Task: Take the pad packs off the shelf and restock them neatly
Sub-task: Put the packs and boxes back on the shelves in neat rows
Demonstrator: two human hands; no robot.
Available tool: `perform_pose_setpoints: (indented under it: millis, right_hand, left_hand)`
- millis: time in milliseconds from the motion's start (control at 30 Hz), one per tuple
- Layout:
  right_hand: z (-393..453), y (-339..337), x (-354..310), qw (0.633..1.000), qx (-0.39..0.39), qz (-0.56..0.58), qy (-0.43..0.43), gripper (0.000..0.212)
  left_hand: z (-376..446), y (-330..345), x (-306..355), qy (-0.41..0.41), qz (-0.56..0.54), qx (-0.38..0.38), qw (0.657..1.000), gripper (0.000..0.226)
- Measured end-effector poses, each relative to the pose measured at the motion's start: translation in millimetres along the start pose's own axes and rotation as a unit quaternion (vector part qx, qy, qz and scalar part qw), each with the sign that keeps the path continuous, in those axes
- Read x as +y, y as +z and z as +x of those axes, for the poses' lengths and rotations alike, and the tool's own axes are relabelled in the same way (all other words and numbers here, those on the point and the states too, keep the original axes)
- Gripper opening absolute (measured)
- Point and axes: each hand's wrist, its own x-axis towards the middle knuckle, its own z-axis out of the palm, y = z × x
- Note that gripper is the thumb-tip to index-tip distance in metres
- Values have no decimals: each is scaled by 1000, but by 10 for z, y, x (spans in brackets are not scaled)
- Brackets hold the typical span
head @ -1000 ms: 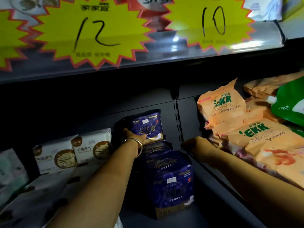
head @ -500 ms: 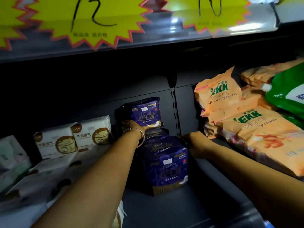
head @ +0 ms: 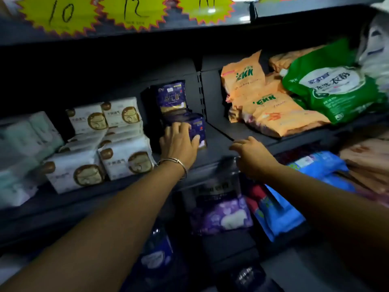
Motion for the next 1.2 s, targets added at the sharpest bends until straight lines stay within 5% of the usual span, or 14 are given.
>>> perform_pose_setpoints:
  millis: [133,433,733,867,1033,1200]
  right_hand:
    - [-757,337,71,999,36,1,-35,35]
    - [-1934,1690,411,983,-181,36,-24,41]
    - [-2311,2892,742,896,-441,-19,-52,113]
    - [-2333,3126,769,892,-448,-29,-62,117]
    - [-2489,3247,809,932,-356,-4,-73,83]
    - [-2565,3294,896,952,-300,-14,-64,77]
  left_hand:
    - [-805,205,193,53,-17,-23,998,40]
    - [-2085,1602,140,85,-22,-319,944,46]
    - [-2608,2901,-43,104,3,-488,867,53]
    - [-2705,3203,-103,106,5,-489,866,53]
    - [-2835,3392,-92,96,45,-491,865,55]
    - [-2877,3454,-42,61,76,-476,874,57]
